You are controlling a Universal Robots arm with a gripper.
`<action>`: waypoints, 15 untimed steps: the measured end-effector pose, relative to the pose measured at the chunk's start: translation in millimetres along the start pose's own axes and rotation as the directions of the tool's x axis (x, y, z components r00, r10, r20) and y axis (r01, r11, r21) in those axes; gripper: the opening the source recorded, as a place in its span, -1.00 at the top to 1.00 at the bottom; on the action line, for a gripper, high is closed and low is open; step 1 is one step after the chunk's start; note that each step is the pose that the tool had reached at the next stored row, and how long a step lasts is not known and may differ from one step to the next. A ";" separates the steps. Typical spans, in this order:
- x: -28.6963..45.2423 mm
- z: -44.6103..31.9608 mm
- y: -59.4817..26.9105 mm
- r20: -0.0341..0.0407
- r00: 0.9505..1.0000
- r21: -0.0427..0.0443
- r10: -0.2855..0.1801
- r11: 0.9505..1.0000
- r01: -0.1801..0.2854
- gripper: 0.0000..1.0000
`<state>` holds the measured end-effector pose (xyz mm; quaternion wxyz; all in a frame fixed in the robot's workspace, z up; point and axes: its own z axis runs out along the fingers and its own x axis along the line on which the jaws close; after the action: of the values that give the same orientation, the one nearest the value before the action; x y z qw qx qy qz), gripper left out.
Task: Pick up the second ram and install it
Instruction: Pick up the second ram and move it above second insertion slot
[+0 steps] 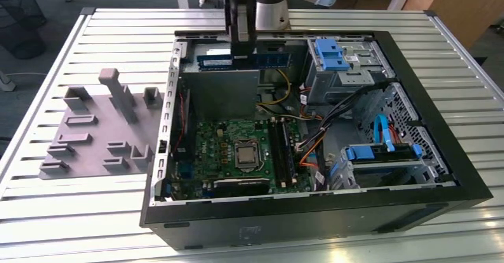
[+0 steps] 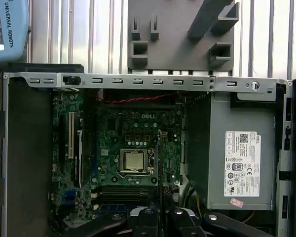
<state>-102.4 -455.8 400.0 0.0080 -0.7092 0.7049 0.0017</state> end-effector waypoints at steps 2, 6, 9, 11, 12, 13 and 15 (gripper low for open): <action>0.0 0.1 -6.7 0.000 1.000 0.000 0.000 1.000 0.000 0.72; 0.1 0.2 -19.7 0.000 1.000 0.000 0.000 1.000 0.000 0.72; 0.2 0.3 -29.3 0.000 1.000 0.000 0.000 1.000 0.000 0.72; 0.2 0.3 -36.2 0.000 1.000 0.000 0.000 1.000 0.000 0.72; 0.3 0.4 -39.7 0.000 1.000 0.000 0.000 1.000 0.000 0.72; 0.3 0.4 -43.3 0.000 1.000 0.000 0.000 1.000 0.000 0.72; 0.3 0.5 -50.2 0.000 1.000 0.000 0.000 1.000 0.000 0.72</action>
<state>-52.1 -455.8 399.9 0.0080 -0.7092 0.7050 0.0018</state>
